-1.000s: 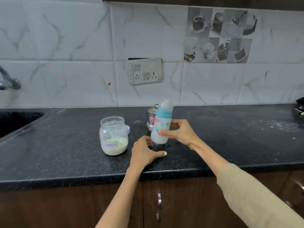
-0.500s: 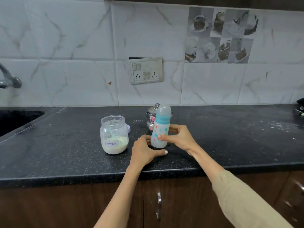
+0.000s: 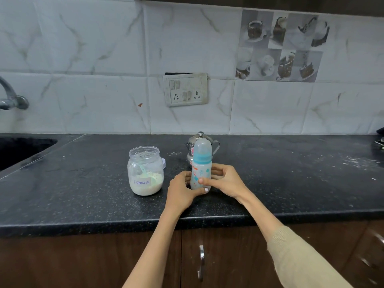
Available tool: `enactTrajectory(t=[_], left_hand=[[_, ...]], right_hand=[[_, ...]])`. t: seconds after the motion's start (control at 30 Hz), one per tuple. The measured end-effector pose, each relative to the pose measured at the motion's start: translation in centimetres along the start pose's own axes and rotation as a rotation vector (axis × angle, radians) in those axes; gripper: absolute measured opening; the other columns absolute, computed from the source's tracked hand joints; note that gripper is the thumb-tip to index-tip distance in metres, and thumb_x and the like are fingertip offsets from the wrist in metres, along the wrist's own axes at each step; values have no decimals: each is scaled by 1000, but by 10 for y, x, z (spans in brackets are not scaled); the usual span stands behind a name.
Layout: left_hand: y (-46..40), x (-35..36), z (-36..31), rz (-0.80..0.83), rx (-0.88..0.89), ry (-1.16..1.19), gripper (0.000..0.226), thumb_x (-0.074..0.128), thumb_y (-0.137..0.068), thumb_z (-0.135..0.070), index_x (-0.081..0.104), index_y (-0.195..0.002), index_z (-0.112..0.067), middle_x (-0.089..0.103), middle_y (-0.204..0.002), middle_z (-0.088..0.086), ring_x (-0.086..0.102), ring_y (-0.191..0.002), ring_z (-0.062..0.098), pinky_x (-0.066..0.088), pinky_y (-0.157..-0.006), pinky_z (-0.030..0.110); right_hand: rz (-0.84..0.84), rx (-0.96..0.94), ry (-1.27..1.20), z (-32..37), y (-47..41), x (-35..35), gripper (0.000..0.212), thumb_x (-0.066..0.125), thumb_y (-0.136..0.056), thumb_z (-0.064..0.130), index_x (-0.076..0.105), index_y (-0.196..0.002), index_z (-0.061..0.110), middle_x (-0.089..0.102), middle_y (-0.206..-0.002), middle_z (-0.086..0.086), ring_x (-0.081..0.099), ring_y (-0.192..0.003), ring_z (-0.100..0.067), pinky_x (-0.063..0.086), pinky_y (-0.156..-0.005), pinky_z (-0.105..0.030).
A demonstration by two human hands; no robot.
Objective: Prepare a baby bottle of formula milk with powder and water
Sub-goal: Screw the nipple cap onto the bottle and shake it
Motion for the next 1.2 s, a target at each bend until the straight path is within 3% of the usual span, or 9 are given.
enactTrajectory(t=[0.4,0.6,0.77,0.97,1.07,1.2], left_hand=[[0,2,4,-1,1,-60,64,83,-69,-23,54,-125,-14,61,-127,3,58,-115,15,40,-88,20],[-4,5,5,8,-5,-118,80,86,-64,-28,48,-133,-13,58,-132,3,55,-119,14,41,-99,25],[-3,5,7,25,-5,-110,80,86,-64,-30,48,-133,-13,58,-130,2,55,-118,12,40,-101,24],[-3,4,10,44,15,-139,76,83,-68,-32,48,-133,-18,57,-132,-4,54,-119,9,39,-102,24],[-4,5,12,46,25,-138,76,82,-68,-34,47,-133,-21,56,-132,-7,52,-121,7,37,-102,24],[-8,7,14,44,35,-127,77,82,-68,-37,45,-135,-24,56,-131,-10,51,-121,6,36,-103,23]], right_hand=[[32,0,77,-2,3,2,67,85,-66,27,60,-127,14,66,-123,0,64,-112,-12,51,-97,-41],[26,3,127,0,-1,-22,59,84,-67,22,62,-122,16,67,-121,1,65,-108,-8,51,-97,-33],[-38,72,135,-10,-16,-69,58,82,-70,14,60,-123,14,66,-123,-2,63,-111,-14,47,-102,-40],[-99,147,153,-24,-48,-111,57,78,-75,14,57,-128,9,63,-127,-6,61,-109,-12,52,-80,-18],[-104,178,163,-32,-66,-120,59,78,-75,15,56,-130,10,61,-130,-5,59,-116,-16,48,-95,-31],[-103,191,138,-41,-77,-128,59,77,-76,15,56,-131,12,61,-130,-4,58,-118,-18,49,-98,-36]])
Point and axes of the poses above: each hand's wrist, its own y-axis away from the middle knuckle, its own x-axis out of the palm, z = x × y, the point moved 3 cm from there along -y, towards the middle knuckle
